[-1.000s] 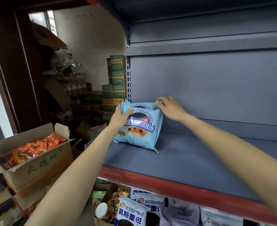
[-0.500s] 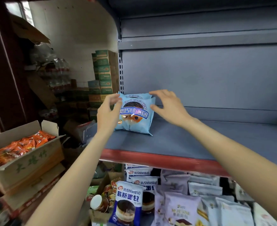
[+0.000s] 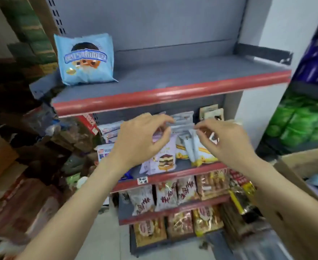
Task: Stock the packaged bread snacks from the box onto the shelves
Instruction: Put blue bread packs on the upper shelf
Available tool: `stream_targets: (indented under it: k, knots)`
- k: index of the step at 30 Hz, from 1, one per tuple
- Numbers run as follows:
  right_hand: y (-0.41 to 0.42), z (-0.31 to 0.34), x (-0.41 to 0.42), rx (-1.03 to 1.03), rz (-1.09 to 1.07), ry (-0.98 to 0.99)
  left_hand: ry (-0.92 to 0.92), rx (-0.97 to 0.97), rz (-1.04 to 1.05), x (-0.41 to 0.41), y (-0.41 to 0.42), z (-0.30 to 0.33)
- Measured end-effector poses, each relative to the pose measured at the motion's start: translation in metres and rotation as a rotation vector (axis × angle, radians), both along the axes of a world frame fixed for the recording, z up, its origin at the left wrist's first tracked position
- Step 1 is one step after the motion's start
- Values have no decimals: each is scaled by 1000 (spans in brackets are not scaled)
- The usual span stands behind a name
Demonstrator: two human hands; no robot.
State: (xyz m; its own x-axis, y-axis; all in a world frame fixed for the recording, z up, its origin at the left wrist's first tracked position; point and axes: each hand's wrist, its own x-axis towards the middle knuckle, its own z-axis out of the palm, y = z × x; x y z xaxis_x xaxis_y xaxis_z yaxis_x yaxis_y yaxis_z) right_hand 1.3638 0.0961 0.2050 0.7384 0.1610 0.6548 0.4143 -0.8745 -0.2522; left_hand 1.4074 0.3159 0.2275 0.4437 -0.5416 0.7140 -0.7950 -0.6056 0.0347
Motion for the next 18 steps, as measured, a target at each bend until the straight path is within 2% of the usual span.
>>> stream_targets:
  k: [3,6,8,11,14,18]
  knots:
    - [-52,-24,-48,-13,-96,298,309,231,-87,-16,-43,-35]
    - [-108,-39,-89,-54,-184,471,522,358,-225,-27,-94,-62]
    - [-152,-50,-111,-64,-260,567,597,369,-322,-33,-135,-73]
    - [-224,-73,-136,-50,-380,636,746,274,-453,-39,-206,-88]
    - [-300,-104,-148,6,-517,726,806,250,-551,-42,-287,-107]
    - [-388,-145,-146,93,-632,843,692,510,-634,-30,-398,-141]
